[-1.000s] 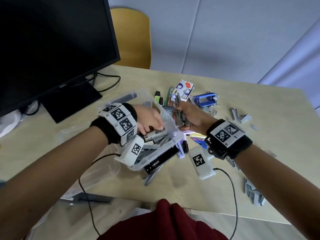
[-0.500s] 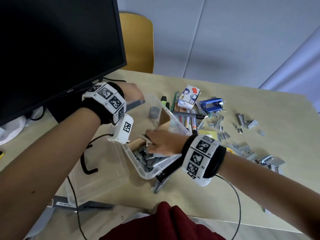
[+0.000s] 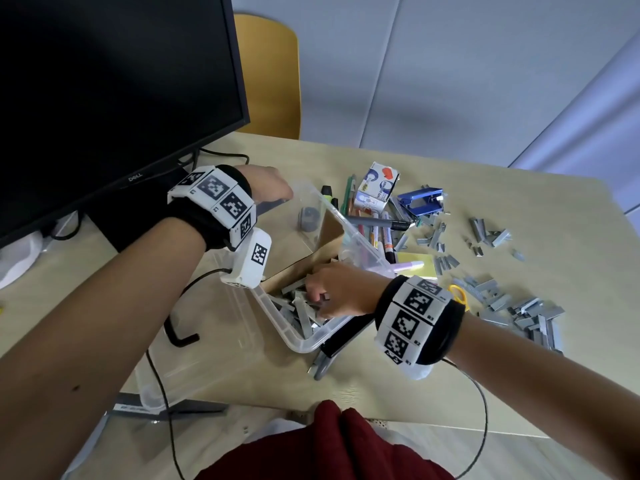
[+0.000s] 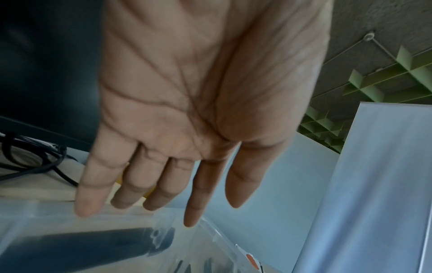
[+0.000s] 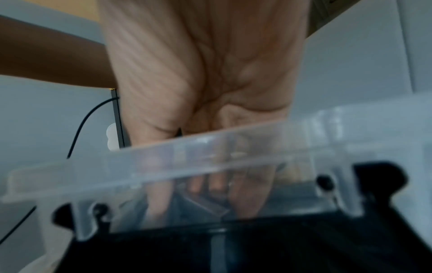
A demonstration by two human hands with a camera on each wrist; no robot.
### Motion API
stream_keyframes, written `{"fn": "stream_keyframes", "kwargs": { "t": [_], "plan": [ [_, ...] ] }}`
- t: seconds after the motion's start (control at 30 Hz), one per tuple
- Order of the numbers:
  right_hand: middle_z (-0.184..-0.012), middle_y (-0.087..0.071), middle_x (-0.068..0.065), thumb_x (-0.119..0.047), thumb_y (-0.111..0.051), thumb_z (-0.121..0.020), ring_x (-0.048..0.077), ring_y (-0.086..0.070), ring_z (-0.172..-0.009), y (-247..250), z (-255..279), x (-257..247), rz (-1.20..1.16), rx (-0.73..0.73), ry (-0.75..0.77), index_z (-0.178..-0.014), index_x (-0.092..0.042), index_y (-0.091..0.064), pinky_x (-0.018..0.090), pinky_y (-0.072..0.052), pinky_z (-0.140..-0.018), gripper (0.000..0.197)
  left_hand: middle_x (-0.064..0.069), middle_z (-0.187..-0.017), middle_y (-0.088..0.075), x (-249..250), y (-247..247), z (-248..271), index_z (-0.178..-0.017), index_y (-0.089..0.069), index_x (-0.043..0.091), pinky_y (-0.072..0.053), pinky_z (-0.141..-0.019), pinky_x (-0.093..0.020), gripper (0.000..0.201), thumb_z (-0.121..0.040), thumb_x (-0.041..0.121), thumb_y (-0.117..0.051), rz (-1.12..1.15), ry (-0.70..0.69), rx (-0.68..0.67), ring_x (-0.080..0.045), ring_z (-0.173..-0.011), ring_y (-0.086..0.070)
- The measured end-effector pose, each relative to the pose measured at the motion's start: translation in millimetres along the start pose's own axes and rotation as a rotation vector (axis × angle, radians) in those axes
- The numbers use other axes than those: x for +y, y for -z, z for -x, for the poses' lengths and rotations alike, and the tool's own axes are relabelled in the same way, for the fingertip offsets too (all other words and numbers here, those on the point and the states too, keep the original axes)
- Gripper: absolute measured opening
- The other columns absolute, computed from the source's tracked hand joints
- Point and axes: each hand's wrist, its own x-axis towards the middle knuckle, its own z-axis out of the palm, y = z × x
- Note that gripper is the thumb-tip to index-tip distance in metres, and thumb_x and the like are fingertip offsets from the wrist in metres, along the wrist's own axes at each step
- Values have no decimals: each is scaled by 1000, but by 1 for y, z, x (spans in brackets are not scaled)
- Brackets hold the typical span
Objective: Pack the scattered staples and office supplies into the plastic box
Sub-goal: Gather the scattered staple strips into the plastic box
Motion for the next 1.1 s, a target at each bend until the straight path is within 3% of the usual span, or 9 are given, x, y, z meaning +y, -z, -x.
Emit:
{"fn": "stream_keyframes", "kwargs": {
  "t": [0.13, 0.27, 0.33, 0.43, 0.6, 0.7, 0.8, 0.97, 1.1],
  "plan": [
    [-110, -51, 4, -17, -66, -81, 23, -46, -110, -6, -3, -7, -60, 31, 61, -107, -9, -61, 32, -35, -93, 27, -12, -131, -51, 4, -3, -1, -129, -50, 9, -41, -103, -37, 41, -93, 29, -45, -9, -10, 11, -29, -115, -49],
    [-126, -47, 4, -21, -59, -86, 25, -40, -120, -13, 0, -1, -28, 139, 66, -110, -15, -63, 35, -32, -99, 25, -9, -104, -52, 13, -5, 2, -105, -57, 12, -41, -74, -27, 19, -93, 22, -47, -17, -98, 75, -19, -92, -46],
    [-123, -50, 4, -21, -57, -87, 20, -42, -115, -14, 7, 7, -110, 190, 72, -108, -14, -64, 35, -35, -100, 23, -6, -91, -52, 23, -7, 7, -93, -53, 14, -37, -60, -24, 9, -93, 21, -47, 21, -124, 99, -19, -79, -48],
    [-107, -57, 7, -10, -58, -86, 12, -48, -93, -9, 26, 20, -290, 343, 111, -98, -5, -66, 24, -38, -86, 16, -3, -84, -50, 45, -12, 11, -73, -48, 20, -36, -58, -19, 22, -95, 20, -45, 166, -167, 92, -8, -63, -42],
    [-87, -59, 2, -2, -58, -84, 14, -55, -78, 5, 71, 59, -399, 659, -15, -90, -2, -69, 17, -42, -70, 13, -6, -71, -39, 107, -21, 43, -73, -44, 10, -30, -33, -10, 36, -101, 11, -22, 513, -257, -162, -12, -60, -36],
    [-81, -59, 2, 0, -57, -83, 14, -53, -73, 4, 98, 96, -458, 751, -159, -87, -1, -69, 9, -37, -65, 12, -13, -76, -49, 142, -40, 55, -82, -52, 1, -37, -51, -14, 31, -100, 11, -29, 536, -397, -147, -18, -64, -46],
    [-79, -61, 5, 3, -58, -80, 17, -54, -73, -5, 124, 136, -499, 769, -281, -85, -1, -69, 15, -40, -68, 13, -18, -90, -60, 173, -71, 57, -103, -60, 0, -45, -60, -16, 22, -96, 12, -42, 428, -521, -32, -22, -73, -58],
    [-91, -68, 12, -2, -57, -81, 18, -56, -79, -33, 162, 199, -420, 646, -513, -89, -3, -70, 21, -39, -74, 16, -15, -89, -63, 217, -141, 39, -100, -62, -6, -49, -80, -29, 26, -92, 12, -45, 216, -552, -117, -22, -81, -60],
    [-103, -64, 11, -6, -56, -83, 25, -59, -96, -57, 184, 234, -341, 465, -592, -97, -6, -67, 28, -44, -85, 18, -14, -85, -58, 234, -197, 19, -88, -59, 9, -42, -74, -28, 16, -91, 13, -44, 65, -502, -174, -20, -78, -50]
  ]
}}
